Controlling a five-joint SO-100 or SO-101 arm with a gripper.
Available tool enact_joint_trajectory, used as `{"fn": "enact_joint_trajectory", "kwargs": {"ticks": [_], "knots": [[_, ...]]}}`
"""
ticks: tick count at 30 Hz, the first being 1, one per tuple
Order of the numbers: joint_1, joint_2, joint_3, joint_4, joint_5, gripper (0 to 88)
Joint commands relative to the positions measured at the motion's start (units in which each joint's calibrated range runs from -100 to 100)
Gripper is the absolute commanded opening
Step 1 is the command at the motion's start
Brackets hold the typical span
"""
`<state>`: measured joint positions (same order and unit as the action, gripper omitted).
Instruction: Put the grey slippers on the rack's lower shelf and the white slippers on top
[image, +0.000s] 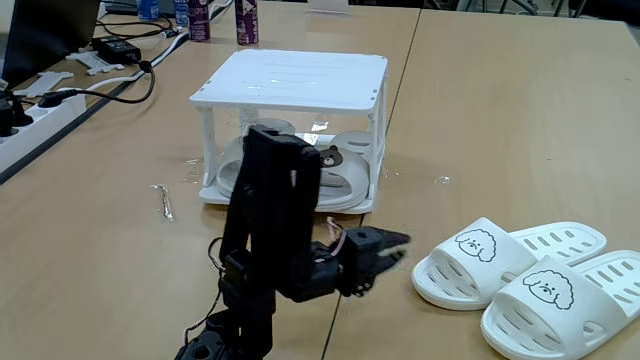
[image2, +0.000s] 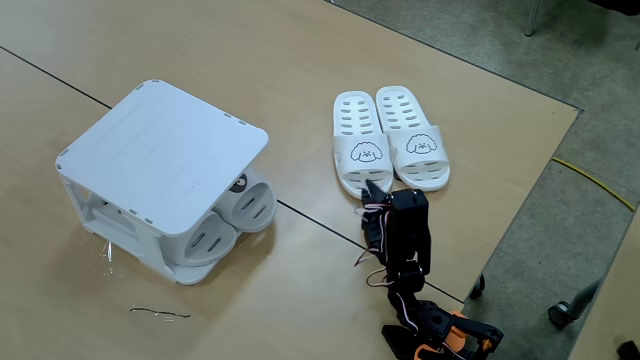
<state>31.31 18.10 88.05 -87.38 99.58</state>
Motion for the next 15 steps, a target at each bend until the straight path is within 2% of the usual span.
{"fn": "enact_joint_trajectory", "kwargs": {"ticks": [1,7,10,15], "knots": [[4.30,3.06,-8.26,-1.14,0.42,19.4],[5.04,10.29,-19.44,-0.45,0.42,19.8],[4.71,14.16,-24.41,-0.45,0.42,27.6],[4.46,15.01,-31.53,2.05,0.42,29.3]]}}
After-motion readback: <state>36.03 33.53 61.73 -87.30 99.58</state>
